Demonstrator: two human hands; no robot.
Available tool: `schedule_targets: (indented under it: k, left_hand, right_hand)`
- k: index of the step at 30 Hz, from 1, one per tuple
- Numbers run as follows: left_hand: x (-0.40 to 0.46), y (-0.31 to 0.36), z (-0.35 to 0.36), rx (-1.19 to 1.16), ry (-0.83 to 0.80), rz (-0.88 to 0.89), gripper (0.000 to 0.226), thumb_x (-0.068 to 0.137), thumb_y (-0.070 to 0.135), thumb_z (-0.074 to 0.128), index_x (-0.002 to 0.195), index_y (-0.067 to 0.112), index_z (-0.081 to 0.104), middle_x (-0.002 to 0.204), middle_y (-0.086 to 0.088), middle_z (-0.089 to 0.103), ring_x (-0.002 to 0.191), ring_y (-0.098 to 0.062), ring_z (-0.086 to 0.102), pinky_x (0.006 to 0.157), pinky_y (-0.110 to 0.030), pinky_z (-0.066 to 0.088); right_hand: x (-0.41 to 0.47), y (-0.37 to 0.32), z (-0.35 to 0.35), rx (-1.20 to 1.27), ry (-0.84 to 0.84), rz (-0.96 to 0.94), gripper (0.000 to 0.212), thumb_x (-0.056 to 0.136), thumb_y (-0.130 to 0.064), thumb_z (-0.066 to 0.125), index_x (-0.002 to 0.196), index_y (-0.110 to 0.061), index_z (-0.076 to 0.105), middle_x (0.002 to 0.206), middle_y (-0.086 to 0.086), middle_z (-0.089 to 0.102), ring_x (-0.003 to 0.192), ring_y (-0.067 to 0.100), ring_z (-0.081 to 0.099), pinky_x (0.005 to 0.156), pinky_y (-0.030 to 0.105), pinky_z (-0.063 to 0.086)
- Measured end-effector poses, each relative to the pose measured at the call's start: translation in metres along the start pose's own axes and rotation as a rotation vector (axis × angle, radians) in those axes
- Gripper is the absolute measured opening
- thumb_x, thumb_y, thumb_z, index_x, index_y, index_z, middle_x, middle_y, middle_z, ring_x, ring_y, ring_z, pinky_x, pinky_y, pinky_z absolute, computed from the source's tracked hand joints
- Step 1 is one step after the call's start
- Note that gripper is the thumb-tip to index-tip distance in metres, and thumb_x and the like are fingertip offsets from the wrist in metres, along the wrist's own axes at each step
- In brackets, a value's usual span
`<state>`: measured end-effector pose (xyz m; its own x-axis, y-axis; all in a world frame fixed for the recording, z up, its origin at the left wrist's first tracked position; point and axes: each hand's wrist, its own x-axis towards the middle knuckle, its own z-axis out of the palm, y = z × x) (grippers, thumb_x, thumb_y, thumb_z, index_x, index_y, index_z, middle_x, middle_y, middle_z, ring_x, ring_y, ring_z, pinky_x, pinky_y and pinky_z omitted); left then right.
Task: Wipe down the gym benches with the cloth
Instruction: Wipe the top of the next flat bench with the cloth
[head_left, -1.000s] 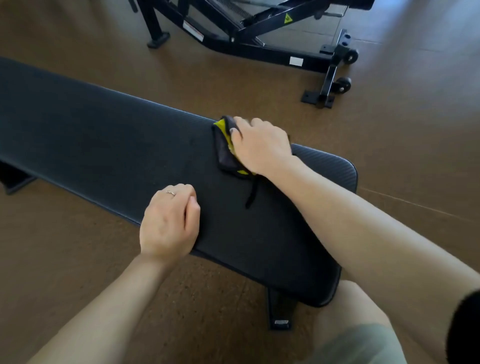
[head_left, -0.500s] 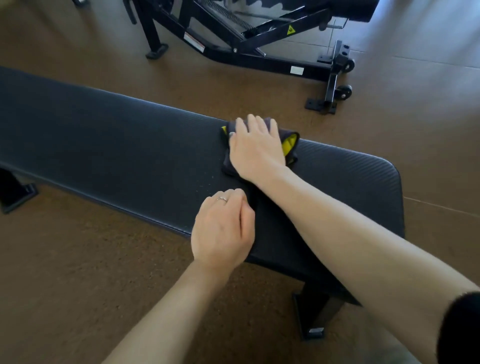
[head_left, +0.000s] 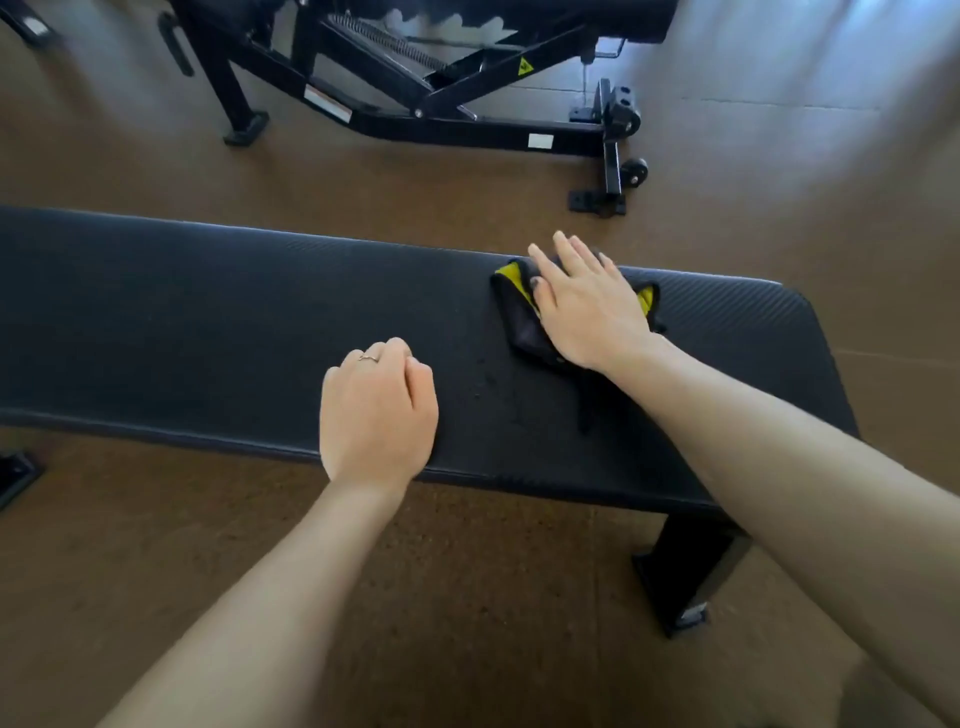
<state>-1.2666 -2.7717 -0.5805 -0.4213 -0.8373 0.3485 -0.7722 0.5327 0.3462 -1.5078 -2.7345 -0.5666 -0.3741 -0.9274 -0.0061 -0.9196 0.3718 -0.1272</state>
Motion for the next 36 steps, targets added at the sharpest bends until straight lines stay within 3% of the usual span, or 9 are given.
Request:
schedule_targets:
  k: [3,8,12,17,20,23,30,33,36]
  left_hand:
    - [0.0,-0.004,0.002,-0.043,-0.008,-0.013,0.032,0.098,0.021,0.031,0.07,0.015,0.044,0.062,0.003,0.046,0.061,-0.025,0.044,0.066,-0.043,0.04]
    - [-0.003,-0.001,-0.004,-0.109,-0.016,-0.024,0.035,0.102,0.024,0.027,0.074,0.017,0.046,0.066,0.005,0.047,0.062,-0.021,0.046,0.069,-0.039,0.04]
    - [-0.004,-0.002,-0.007,-0.119,-0.012,-0.006,0.035,0.103,0.023,0.028,0.075,0.017,0.047,0.066,0.004,0.049,0.061,-0.019,0.046,0.066,-0.037,0.039]
    - [-0.005,-0.004,-0.01,-0.14,-0.035,0.001,0.035,0.1,0.022,0.027,0.072,0.013,0.047,0.065,0.0,0.05,0.063,-0.025,0.046,0.066,-0.042,0.041]
    - [-0.006,-0.003,-0.01,-0.151,-0.042,-0.01,0.036,0.1,0.023,0.027,0.072,0.014,0.049,0.065,0.001,0.053,0.062,-0.023,0.047,0.067,-0.043,0.043]
    - [-0.006,0.0,-0.007,-0.138,-0.02,-0.02,0.036,0.102,0.022,0.028,0.073,0.016,0.049,0.066,0.002,0.053,0.063,-0.021,0.047,0.067,-0.039,0.04]
    - [-0.006,-0.001,-0.006,-0.212,0.021,-0.075,0.033,0.104,0.023,0.029,0.078,0.017,0.048,0.071,0.003,0.051,0.067,-0.02,0.049,0.069,-0.039,0.043]
    - [-0.007,-0.001,-0.008,-0.213,0.028,-0.058,0.032,0.103,0.021,0.03,0.076,0.018,0.046,0.07,0.003,0.049,0.066,-0.019,0.045,0.068,-0.037,0.039]
    - [-0.007,-0.005,-0.007,-0.209,0.022,-0.063,0.031,0.102,0.016,0.032,0.074,0.016,0.046,0.066,0.002,0.049,0.063,-0.022,0.045,0.066,-0.038,0.04]
  right_hand:
    - [-0.004,-0.035,0.004,0.03,0.008,0.121,0.057,0.111,-0.041,0.017,0.164,-0.021,0.019,0.172,0.012,0.013,0.159,0.027,0.008,0.129,0.046,0.006]
    - [-0.105,-0.096,0.014,0.053,0.046,-0.035,0.057,0.109,-0.041,0.019,0.162,-0.023,0.028,0.17,0.01,0.021,0.159,0.026,0.013,0.128,0.049,0.014]
    - [-0.127,-0.113,0.019,0.059,0.073,0.005,0.055,0.11,-0.044,0.017,0.16,-0.027,0.033,0.169,0.005,0.025,0.158,0.023,0.016,0.128,0.046,0.016]
    - [-0.137,-0.049,0.014,0.015,0.135,0.104,0.055,0.109,-0.041,0.022,0.158,-0.024,0.041,0.166,0.008,0.033,0.155,0.023,0.027,0.126,0.043,0.024]
    - [-0.161,0.013,0.0,0.014,0.116,0.354,0.059,0.107,-0.045,0.016,0.16,-0.028,0.035,0.169,0.004,0.026,0.157,0.02,0.02,0.127,0.037,0.015]
    - [-0.171,0.004,-0.002,-0.029,0.112,0.454,0.06,0.108,-0.044,0.014,0.162,-0.025,0.03,0.17,0.006,0.024,0.158,0.022,0.017,0.128,0.04,0.011]
    - [-0.132,-0.126,0.017,0.03,0.122,0.003,0.053,0.111,-0.042,0.022,0.159,-0.025,0.036,0.168,0.004,0.03,0.157,0.021,0.02,0.128,0.046,0.016]
    - [-0.132,-0.098,0.012,0.001,0.084,-0.143,0.053,0.111,-0.043,0.023,0.159,-0.028,0.037,0.167,0.005,0.03,0.157,0.022,0.022,0.128,0.045,0.019]
    - [-0.15,-0.032,0.006,-0.057,0.095,-0.079,0.052,0.11,-0.042,0.026,0.157,-0.028,0.041,0.166,0.009,0.033,0.155,0.025,0.029,0.124,0.046,0.026]
